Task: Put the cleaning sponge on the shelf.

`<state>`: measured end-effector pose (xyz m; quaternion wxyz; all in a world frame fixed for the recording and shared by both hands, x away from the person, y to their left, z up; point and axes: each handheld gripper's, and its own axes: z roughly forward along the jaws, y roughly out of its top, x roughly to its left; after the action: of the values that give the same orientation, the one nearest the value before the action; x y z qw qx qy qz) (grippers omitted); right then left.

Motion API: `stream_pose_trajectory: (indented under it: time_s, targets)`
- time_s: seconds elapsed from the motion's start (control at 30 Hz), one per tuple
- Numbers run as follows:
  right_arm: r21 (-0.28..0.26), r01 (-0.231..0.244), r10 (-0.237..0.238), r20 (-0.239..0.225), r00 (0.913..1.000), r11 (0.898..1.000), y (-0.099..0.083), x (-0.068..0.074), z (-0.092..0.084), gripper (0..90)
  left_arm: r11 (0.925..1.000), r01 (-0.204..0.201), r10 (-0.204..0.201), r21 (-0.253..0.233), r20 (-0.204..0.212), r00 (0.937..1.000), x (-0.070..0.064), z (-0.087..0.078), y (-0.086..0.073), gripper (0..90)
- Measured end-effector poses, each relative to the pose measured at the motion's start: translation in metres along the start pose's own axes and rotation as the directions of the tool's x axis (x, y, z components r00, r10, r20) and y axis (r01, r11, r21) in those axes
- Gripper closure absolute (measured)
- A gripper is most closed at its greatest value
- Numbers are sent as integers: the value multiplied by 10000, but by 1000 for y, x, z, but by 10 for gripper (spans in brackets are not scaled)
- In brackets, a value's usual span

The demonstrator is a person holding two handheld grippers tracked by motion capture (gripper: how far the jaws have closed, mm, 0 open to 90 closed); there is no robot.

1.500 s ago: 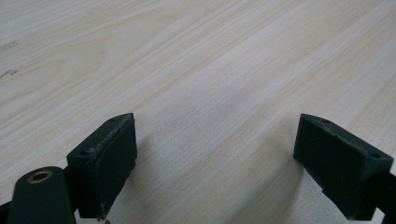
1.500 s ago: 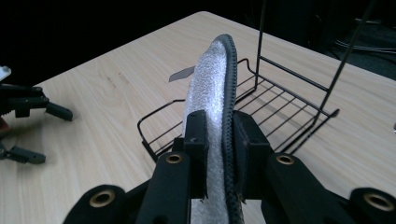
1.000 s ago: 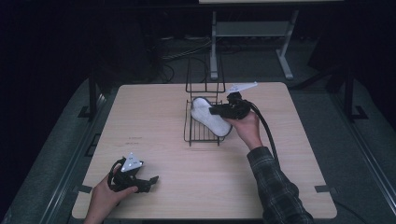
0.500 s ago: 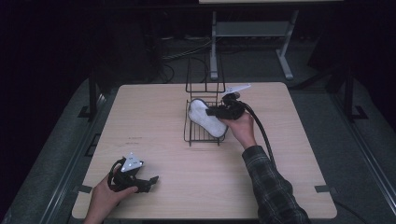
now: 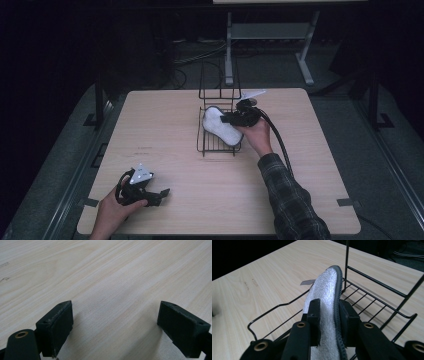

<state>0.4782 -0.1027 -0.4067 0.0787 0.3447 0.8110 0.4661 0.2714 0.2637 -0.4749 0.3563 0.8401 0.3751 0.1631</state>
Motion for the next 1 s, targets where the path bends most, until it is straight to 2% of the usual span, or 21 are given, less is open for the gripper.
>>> stream_pose_trajectory:
  time_s: [0.23, 0.3, 0.33, 0.43, 0.5, 0.63, 0.67, 0.73, 0.83, 1.0]
  targets:
    - [21, -77, 77, 236, 9997, 10000, -3, -8, 4, 682, 10000, 3, -3, 1, -1, 10000, 0, 0, 0, 125]
    - [92, -102, 99, 377, 9992, 9999, -4, -10, 5, 660, 10000, 4, -4, -1, 0, 10000, 0, 0, 0, 124]
    - [347, -78, 59, 559, 9984, 9994, -6, -11, 8, 648, 10000, 6, -6, -2, 0, 10000, 0, 0, 0, 124]
    - [548, 36, -69, 587, 9983, 9985, -8, -12, 12, 646, 10000, -3, 3, -1, -2, 10000, 0, 0, 0, 124]
    - [598, -125, 93, 522, 9986, 9981, -11, -15, 15, 645, 10000, -2, 2, -13, -5, 10000, 0, 0, 0, 125]
    - [667, -121, 86, 533, 9985, 9977, -12, -15, 17, 639, 10000, 1, -1, -13, -5, 10000, 0, 0, 0, 125]
    - [672, -131, 96, 529, 9986, 9977, -12, -15, 16, 609, 10000, 0, 0, -12, -5, 10000, 0, 0, 0, 125]
    - [632, -170, 135, 548, 9984, 9979, -11, -15, 15, 602, 10000, -3, 3, 2, -1, 10000, 0, 0, 0, 125]
    - [506, -165, 136, 570, 9983, 9986, -10, -16, 7, 623, 10000, -2, 2, 1, 0, 10000, 0, 0, 0, 125]
    - [443, -36, 7, 662, 9978, 9990, -12, -17, -13, 758, 10000, -1, 1, 2, 0, 10000, 0, 0, 0, 125]
